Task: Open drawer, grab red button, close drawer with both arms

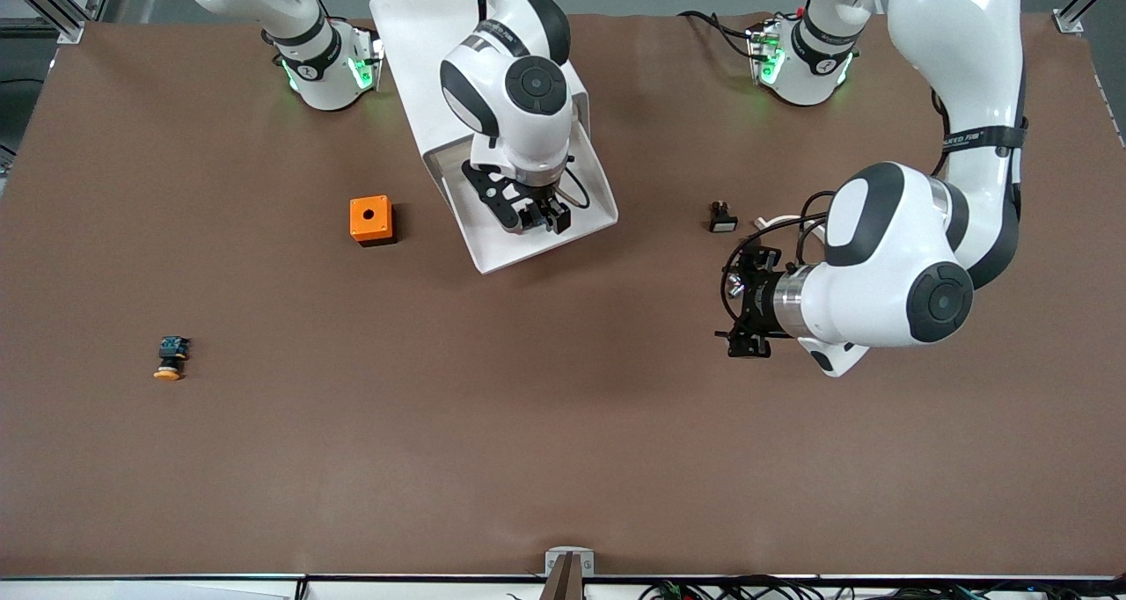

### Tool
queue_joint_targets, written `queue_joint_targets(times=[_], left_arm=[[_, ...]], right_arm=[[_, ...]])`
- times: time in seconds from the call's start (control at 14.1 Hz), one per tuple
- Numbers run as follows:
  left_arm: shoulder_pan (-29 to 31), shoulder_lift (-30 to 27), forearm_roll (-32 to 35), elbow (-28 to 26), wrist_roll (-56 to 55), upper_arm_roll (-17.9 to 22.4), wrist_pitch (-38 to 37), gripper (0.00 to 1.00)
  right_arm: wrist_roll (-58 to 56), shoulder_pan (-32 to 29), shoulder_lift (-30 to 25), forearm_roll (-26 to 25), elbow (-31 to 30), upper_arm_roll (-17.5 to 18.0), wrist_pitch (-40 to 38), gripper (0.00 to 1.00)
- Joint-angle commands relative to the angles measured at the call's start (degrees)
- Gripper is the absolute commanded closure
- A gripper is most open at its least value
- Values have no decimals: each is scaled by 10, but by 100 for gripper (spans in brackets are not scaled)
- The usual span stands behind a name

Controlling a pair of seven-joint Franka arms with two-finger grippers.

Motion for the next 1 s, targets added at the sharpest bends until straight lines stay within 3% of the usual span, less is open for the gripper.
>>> queue_joint_targets(times=[0.0, 0.43, 0.5, 0.64, 0.71, 0.85, 0.92], left_arm=[[-4, -34, 39, -12, 33, -5, -2, 1], [-29, -41, 112, -13, 46, -8, -2, 1], [-39, -46, 131, -14, 64, -7, -2, 1], [-46, -47, 151, -14, 119, -6, -3, 1], [-46, -48, 151, -14, 152, -6, -3, 1], [-45, -55, 152, -15, 190, -5, -3, 1], [-45, -56, 153, -14, 196, -5, -3, 1]], right_arm=[[11, 6, 9, -6, 11, -6, -2, 3], [11, 5, 23, -7, 12, -6, 0, 7], [11, 5, 25, -7, 12, -7, 0, 13], [9, 5, 25, -5, 13, -6, 0, 36], [9, 2, 25, 1, 20, -6, 0, 59], [7, 1, 25, 3, 22, -6, -3, 90], [8, 2, 24, 4, 28, -6, -6, 99]])
